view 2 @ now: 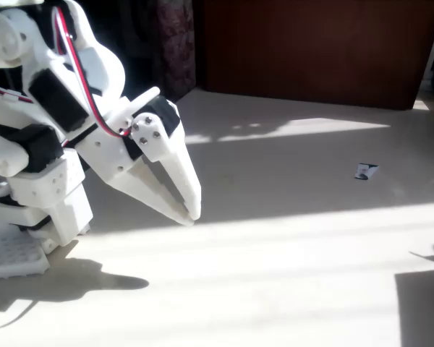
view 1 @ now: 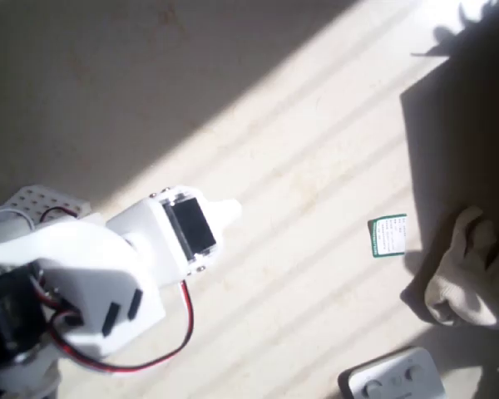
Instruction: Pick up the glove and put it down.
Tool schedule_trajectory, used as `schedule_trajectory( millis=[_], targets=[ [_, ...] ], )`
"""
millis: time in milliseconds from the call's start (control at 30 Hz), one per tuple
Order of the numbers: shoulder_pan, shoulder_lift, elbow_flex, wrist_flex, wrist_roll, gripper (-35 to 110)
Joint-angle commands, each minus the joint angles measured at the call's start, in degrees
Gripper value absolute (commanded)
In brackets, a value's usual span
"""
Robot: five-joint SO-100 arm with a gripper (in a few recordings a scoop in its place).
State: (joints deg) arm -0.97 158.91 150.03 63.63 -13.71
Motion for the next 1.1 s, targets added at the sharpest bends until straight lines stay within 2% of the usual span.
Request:
schedule_trajectory(
  millis=[0, 767, 1067],
  targets=[
    [-0.18, 5.10, 2.55, 0.00, -0.44, 0],
    [-0.18, 28.65, 17.23, 0.18, -0.53, 1],
    [-0.18, 29.18, 21.18, 0.18, -0.53, 1]
  ],
)
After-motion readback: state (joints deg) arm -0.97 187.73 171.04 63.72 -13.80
